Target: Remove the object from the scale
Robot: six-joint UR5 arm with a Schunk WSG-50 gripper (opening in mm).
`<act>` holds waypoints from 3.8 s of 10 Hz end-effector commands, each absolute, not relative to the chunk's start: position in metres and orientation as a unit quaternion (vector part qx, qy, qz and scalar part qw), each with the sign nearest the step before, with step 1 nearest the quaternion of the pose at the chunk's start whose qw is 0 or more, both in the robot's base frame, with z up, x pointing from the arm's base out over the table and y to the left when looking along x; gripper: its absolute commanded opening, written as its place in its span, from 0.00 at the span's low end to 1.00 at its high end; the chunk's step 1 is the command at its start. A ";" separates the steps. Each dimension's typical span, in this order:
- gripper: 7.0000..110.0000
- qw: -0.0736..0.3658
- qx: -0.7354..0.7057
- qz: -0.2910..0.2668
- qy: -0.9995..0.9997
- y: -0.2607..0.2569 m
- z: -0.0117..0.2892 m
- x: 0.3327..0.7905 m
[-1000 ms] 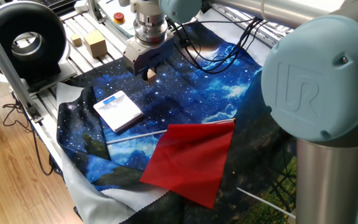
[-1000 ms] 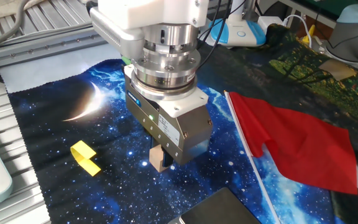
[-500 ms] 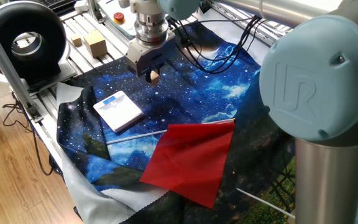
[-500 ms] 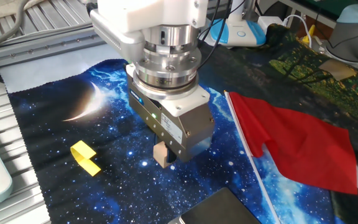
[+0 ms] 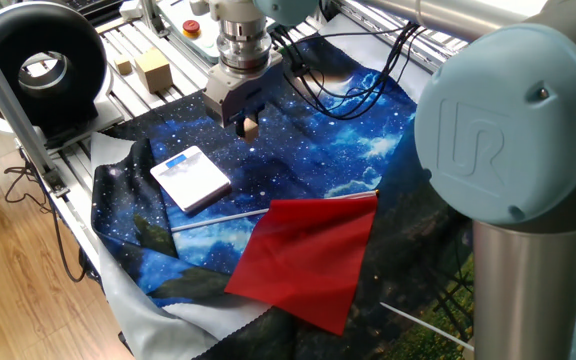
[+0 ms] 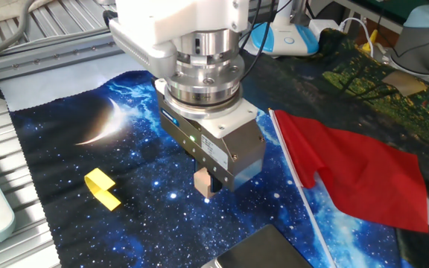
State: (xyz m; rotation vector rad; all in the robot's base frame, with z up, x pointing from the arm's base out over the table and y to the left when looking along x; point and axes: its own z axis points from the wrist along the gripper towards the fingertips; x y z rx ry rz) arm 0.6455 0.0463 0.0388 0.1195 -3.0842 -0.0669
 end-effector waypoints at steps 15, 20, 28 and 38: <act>0.00 0.013 0.043 -0.016 -0.999 0.034 -0.005 0.691; 0.00 0.017 0.043 -0.020 -0.999 0.034 0.000 0.683; 0.36 0.023 0.072 -0.016 -0.997 0.027 0.000 0.681; 0.36 0.037 0.063 -0.004 -0.997 0.040 0.030 0.660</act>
